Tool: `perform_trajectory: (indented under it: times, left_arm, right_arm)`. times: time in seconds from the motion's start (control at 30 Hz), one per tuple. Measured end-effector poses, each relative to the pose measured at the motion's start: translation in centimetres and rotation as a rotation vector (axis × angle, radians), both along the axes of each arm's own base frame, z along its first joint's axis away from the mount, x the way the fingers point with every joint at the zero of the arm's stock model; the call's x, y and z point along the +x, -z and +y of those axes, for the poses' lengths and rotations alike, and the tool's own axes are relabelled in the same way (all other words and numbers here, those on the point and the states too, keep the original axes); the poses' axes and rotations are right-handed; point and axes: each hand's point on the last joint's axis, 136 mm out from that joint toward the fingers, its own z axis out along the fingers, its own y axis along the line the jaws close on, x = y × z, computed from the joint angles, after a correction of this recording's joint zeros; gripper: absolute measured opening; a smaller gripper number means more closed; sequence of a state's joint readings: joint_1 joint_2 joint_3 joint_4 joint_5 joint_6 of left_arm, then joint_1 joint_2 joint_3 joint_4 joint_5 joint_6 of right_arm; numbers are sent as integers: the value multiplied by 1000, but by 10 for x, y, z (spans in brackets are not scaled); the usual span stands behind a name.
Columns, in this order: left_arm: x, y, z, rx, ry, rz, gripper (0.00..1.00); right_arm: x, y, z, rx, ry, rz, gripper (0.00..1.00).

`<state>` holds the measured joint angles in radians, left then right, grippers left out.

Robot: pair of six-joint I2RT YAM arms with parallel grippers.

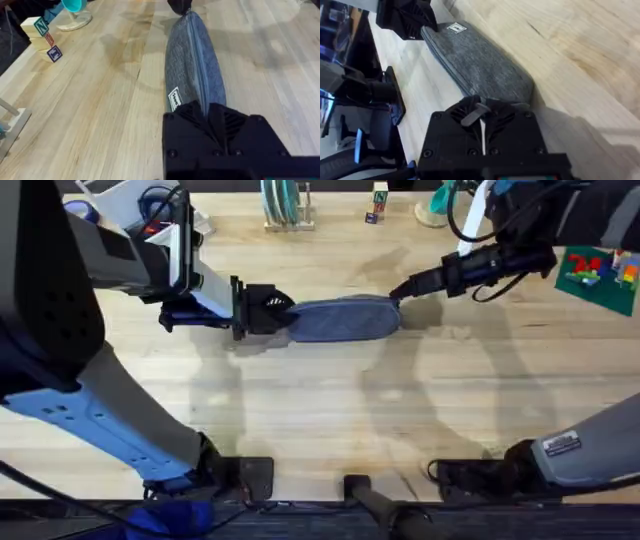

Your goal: Unzip the bag, pick up the pens from the table one at a time and place them inside, then zip the bag closed.

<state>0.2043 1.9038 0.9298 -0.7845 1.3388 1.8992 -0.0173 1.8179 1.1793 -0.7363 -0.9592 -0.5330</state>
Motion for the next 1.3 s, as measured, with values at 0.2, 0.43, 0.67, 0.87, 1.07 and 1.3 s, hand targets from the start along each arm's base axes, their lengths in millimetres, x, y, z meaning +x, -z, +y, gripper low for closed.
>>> perform_trajectory:
  times: [0.2,0.43,0.67,0.87,1.07,1.3]
  left_arm:
    - [0,0,-1,-1,4,0,42]
    - [-1,0,-2,0,6,1,42]
    - [-1,0,-2,-1,6,1,42]
    - [-1,0,-2,-1,6,1,42]
    - [-1,0,-2,-1,6,1,42]
    - [-1,0,-3,-1,8,2,42]
  right_arm:
    - [0,1,-6,-5,7,-4,32]
    - [-3,10,-15,-66,15,18,33]
    - [-3,17,-21,-119,14,17,33]
    - [-3,20,-23,-145,15,16,33]
    - [-1,28,-23,-187,5,-11,33]
    - [-3,39,-26,-247,1,-8,33]
